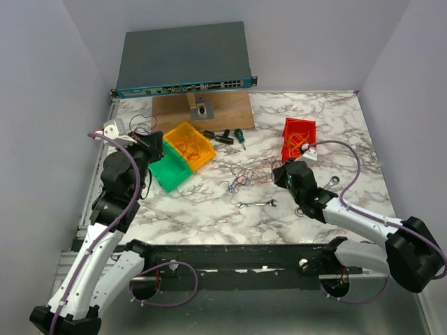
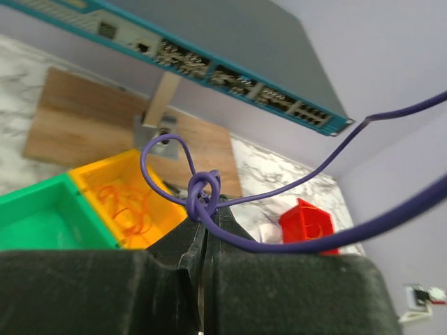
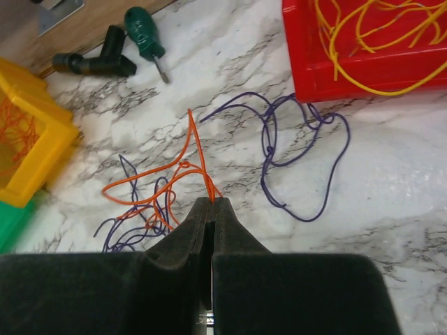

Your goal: Untangle the cables

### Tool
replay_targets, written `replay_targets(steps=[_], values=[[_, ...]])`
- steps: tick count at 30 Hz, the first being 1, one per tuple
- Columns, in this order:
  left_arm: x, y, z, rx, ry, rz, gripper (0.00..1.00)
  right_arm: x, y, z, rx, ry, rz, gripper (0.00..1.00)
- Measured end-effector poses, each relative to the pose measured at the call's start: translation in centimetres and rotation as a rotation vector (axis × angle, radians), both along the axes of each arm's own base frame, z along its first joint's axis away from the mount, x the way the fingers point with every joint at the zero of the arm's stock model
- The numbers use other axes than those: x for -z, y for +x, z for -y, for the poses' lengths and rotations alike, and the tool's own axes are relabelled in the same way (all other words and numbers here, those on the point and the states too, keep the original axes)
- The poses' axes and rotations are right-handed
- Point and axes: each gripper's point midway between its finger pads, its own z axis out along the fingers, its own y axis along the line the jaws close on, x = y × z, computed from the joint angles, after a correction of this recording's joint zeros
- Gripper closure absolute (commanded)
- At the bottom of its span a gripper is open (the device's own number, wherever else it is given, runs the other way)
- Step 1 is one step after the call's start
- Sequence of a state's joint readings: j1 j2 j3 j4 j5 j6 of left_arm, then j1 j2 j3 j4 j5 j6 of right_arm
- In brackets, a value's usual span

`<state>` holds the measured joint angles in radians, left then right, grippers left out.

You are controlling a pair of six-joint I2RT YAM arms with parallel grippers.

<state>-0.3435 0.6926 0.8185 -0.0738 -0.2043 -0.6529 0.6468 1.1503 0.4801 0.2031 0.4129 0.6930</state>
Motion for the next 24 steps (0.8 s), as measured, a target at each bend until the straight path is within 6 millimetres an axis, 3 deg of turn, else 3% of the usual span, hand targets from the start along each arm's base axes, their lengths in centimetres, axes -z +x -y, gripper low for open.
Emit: replay_targets(steps=[7,10,15,24], values=[[3.1,0.2,-4.1,-0.213,0.021,-0.128,1.0,0.4,0.0,2.2,0.112,-0.04,-0.011,0.99],[3.4,0.2,-5.4,-0.271,0.033,-0.149,1.0,0.7,-0.2,2.3,0.103,-0.053,-0.022,0.99],[3.4,1.2,-5.4,-0.281,0.035,-0.175,1.0,0.8,-0.5,0.7,0.003,-0.048,-0.027,0.99],[7.6,3.6,-5.0,-0.294,0.083,-0.302,1.0,0.1,-0.6,-1.6,-0.128,-0.022,-0.001,0.99]])
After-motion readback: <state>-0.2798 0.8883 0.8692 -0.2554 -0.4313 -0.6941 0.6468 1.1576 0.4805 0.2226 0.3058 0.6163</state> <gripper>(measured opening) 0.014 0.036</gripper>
